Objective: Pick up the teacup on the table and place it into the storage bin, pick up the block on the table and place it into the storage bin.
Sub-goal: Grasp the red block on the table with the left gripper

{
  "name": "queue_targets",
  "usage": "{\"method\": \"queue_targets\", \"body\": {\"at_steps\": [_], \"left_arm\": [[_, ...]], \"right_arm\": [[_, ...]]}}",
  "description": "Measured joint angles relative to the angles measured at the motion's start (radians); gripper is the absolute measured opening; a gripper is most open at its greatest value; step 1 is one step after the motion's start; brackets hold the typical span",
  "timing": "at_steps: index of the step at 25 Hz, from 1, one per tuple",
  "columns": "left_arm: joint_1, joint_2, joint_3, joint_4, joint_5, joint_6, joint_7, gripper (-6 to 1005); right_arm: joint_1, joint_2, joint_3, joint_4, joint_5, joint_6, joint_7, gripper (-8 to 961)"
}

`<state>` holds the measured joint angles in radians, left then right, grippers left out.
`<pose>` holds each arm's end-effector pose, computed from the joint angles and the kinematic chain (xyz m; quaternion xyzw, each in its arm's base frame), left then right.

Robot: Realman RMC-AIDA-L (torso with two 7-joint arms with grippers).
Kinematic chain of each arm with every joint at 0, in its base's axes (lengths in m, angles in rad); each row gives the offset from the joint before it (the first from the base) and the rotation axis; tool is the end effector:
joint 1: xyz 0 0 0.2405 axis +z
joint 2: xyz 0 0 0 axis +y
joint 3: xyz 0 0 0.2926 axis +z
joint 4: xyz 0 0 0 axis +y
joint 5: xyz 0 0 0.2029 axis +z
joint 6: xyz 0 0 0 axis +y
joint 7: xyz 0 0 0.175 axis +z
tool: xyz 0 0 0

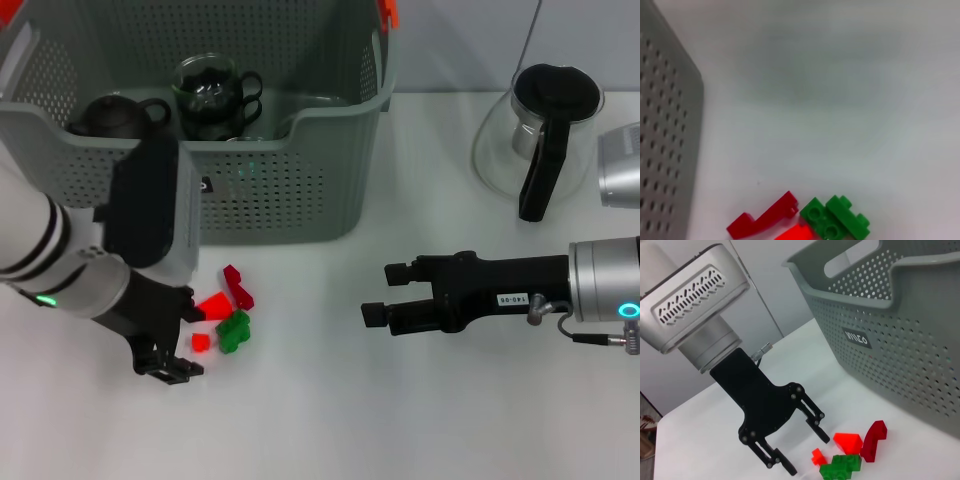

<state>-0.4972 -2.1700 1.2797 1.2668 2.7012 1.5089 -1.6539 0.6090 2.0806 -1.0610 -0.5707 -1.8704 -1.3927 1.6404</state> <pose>-0.2734 0.3434 -0.0674 -0.9703 0.0006 0.2293 0.0772 0.2412 0.3551 -0.1015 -0.9381 0.2908 0.1850 0.0350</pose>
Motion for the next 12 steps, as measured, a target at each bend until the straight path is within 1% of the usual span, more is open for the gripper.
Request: {"method": "queue_targets", "body": {"at_steps": [1,6,12], "left_arm": [[0.000,0.000,0.010,-0.001,0.001,-0.001,0.004,621],[-0.009,0.000,0.048,-0.026,0.023,-0.034,0.010,622],[-0.019,-0.001,0.066,-0.035,0.023,-0.039,0.021,615]], "right_arm": [[0.000,0.000,0.000,0.000,-0.001,0.000,0.000,883],[-0.004,0.001,0.000,0.000,0.001,0.001,0.000,883],[-0.005,0.002,-0.001,0.000,0.001,0.001,0.003,884]]}}
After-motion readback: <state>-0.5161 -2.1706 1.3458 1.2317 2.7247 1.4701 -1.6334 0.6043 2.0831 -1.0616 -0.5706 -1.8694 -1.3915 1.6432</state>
